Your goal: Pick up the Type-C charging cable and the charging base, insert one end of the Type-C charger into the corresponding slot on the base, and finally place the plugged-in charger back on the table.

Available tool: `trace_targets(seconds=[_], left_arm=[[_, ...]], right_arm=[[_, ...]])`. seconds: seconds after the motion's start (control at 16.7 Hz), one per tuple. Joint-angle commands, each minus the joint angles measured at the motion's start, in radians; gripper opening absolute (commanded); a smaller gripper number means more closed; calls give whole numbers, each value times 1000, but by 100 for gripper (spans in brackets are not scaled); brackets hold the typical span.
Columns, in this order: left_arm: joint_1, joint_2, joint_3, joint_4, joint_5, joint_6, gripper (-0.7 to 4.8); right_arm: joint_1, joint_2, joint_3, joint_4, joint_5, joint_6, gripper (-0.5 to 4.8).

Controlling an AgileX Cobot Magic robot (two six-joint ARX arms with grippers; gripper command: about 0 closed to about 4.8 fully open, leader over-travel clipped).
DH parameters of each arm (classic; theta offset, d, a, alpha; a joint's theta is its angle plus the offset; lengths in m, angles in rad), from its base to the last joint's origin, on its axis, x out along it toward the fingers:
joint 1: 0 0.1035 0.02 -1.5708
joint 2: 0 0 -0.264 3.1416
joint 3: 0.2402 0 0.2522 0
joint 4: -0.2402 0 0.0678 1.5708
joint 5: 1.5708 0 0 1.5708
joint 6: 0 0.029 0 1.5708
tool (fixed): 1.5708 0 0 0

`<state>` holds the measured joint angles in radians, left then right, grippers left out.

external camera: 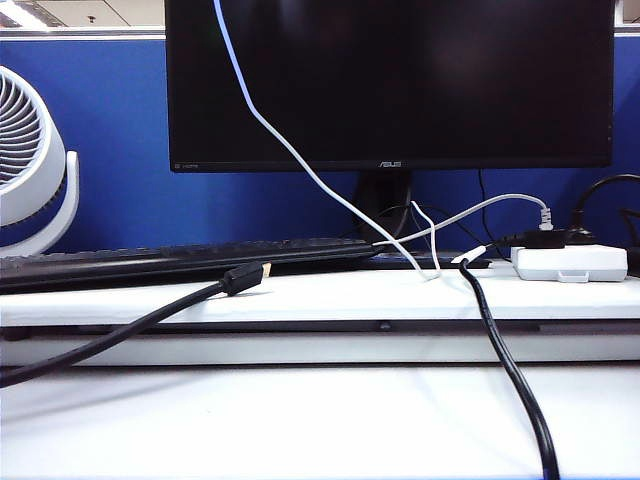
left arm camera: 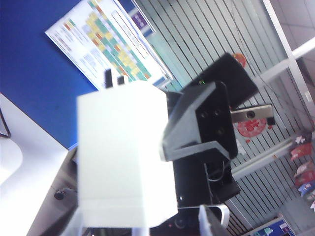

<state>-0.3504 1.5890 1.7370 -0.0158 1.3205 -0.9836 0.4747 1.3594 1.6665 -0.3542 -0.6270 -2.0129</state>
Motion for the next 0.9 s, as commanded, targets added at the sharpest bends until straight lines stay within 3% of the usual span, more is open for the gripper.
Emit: trace_targets(seconds=[0.06,0.48,0.9], left_arm=[[0,-5,5,8,31,4,314],[0,-5,5,10,57,7,312],[0,-5,5,9,75,0,299]], right_arm=[[-24,-6,7,68,11,9,53],[-43,-6,7,66,-71,24,53],[-43,22,7,68,-87,24,53]])
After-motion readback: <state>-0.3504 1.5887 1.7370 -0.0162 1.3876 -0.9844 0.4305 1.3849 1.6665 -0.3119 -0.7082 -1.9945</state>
